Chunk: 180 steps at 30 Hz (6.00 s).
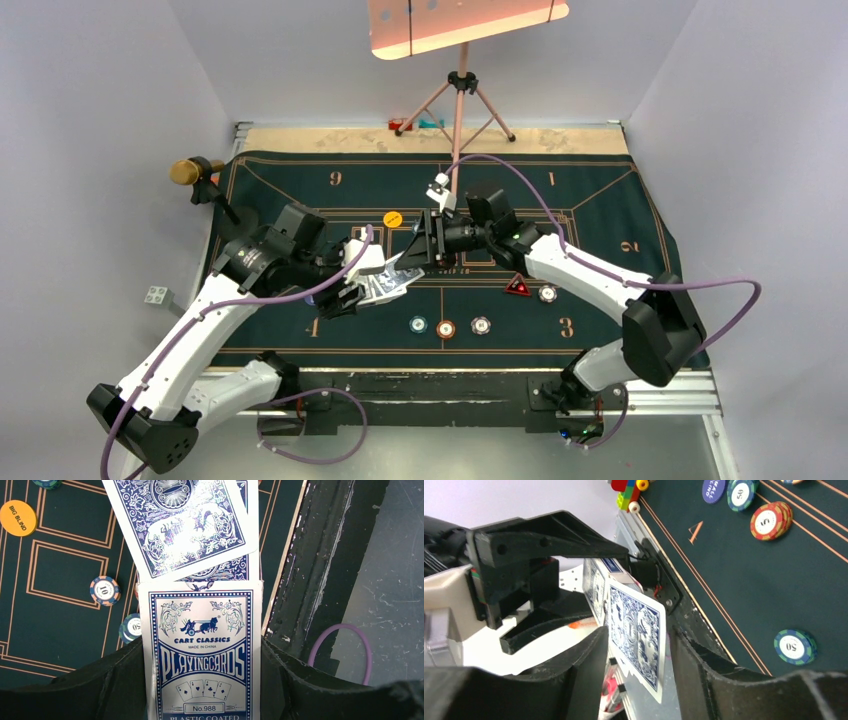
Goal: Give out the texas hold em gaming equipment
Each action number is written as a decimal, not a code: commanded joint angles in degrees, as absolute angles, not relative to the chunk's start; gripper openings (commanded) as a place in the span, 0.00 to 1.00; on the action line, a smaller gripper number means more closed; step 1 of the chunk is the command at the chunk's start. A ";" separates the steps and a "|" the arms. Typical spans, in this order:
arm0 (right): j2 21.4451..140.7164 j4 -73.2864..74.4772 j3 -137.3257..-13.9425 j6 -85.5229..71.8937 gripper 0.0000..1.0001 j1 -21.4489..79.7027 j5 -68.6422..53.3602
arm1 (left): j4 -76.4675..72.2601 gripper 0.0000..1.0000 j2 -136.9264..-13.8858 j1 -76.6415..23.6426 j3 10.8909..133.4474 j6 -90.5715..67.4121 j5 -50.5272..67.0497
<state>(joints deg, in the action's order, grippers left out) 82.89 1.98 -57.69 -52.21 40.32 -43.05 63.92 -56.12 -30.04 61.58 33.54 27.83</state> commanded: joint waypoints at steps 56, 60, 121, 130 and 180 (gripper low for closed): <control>121.20 -17.57 -82.76 -59.83 0.00 50.00 -36.13 | 69.27 0.00 -55.61 -29.99 71.53 31.87 32.50; 122.45 -19.49 -81.88 -60.64 0.00 51.23 -30.14 | 69.45 0.00 -55.82 -30.02 71.62 31.81 32.75; 80.66 -8.35 -58.42 -53.87 0.97 46.66 -33.51 | 63.35 0.00 -57.07 -29.48 68.26 31.34 26.09; 82.59 -14.03 -56.48 -57.07 0.97 47.29 -36.35 | 62.92 0.00 -56.71 -29.51 68.20 31.04 26.53; 75.52 -0.78 -55.21 -50.09 0.45 39.46 -37.48 | 64.22 0.00 -56.48 -29.35 70.59 30.03 28.65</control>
<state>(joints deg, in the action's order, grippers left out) 77.56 -2.57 -54.06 -52.38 39.88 -37.04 65.69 -57.30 -29.65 68.03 30.61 26.39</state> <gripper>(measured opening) 0.456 0.707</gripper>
